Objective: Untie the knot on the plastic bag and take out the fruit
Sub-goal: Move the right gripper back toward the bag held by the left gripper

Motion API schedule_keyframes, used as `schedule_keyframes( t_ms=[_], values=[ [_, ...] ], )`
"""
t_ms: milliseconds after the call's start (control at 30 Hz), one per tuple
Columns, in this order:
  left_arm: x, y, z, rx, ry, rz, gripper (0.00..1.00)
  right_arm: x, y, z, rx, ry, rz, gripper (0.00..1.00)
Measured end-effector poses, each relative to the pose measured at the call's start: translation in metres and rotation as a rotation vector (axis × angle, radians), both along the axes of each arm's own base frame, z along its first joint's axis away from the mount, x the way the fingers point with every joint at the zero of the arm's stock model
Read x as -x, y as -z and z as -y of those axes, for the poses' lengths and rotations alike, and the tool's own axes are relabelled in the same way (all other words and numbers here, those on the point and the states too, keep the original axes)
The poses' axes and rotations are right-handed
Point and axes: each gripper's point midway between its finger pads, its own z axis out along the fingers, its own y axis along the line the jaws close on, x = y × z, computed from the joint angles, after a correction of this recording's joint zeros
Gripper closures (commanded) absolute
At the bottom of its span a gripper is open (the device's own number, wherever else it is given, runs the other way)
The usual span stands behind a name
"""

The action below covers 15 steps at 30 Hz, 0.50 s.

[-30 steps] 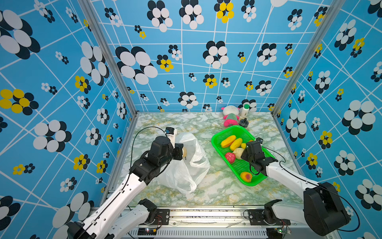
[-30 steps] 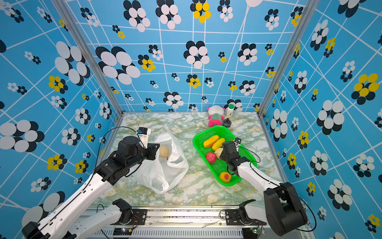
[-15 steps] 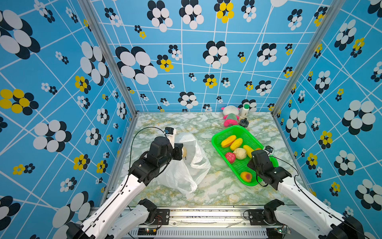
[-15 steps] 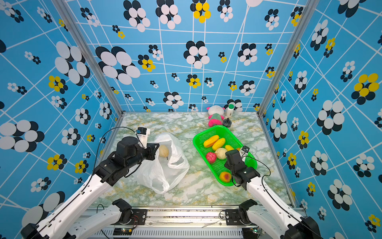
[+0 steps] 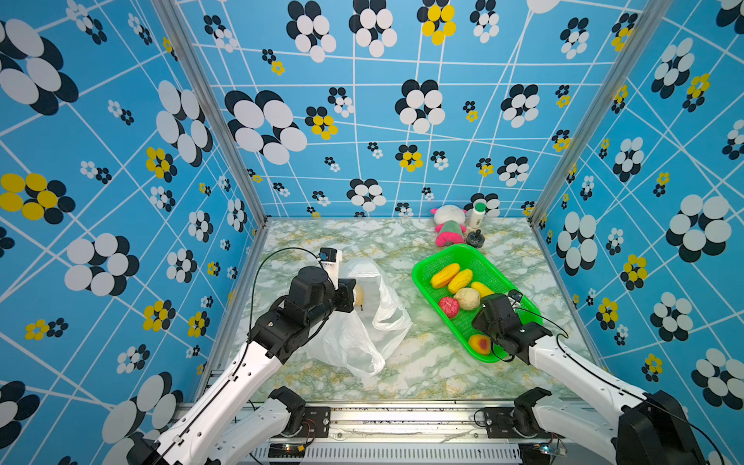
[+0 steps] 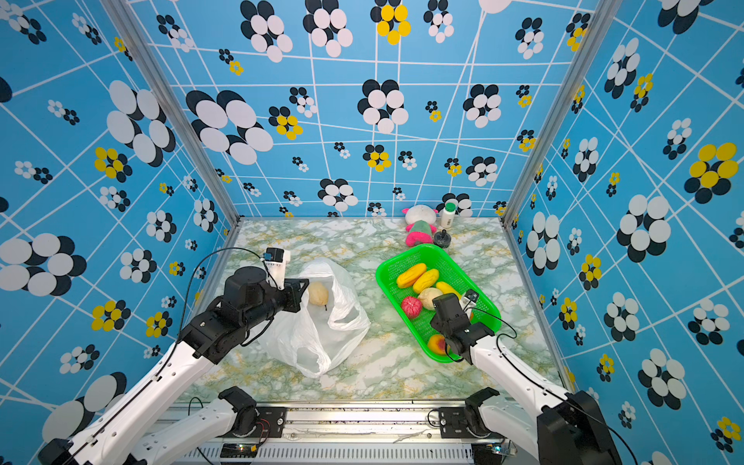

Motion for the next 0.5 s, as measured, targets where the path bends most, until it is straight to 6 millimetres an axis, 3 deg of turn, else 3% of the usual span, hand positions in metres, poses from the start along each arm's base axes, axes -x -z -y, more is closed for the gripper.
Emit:
schedule_keyframes(
  t_ms=[300, 400, 500],
  values=[
    [0.001, -0.002, -0.001, 0.002, 0.0, 0.006, 1.0, 0.003, -0.079, -0.011, -0.042, -0.089, 0.26, 0.36],
    [0.001, -0.003, -0.001, 0.003, -0.002, 0.01, 1.0, 0.008, -0.108, -0.037, -0.067, -0.225, 0.37, 0.37],
    [0.001, -0.003, -0.003, 0.0, -0.009, 0.011, 1.0, 0.02, -0.135, -0.084, -0.086, -0.449, 0.476, 0.37]
  ],
)
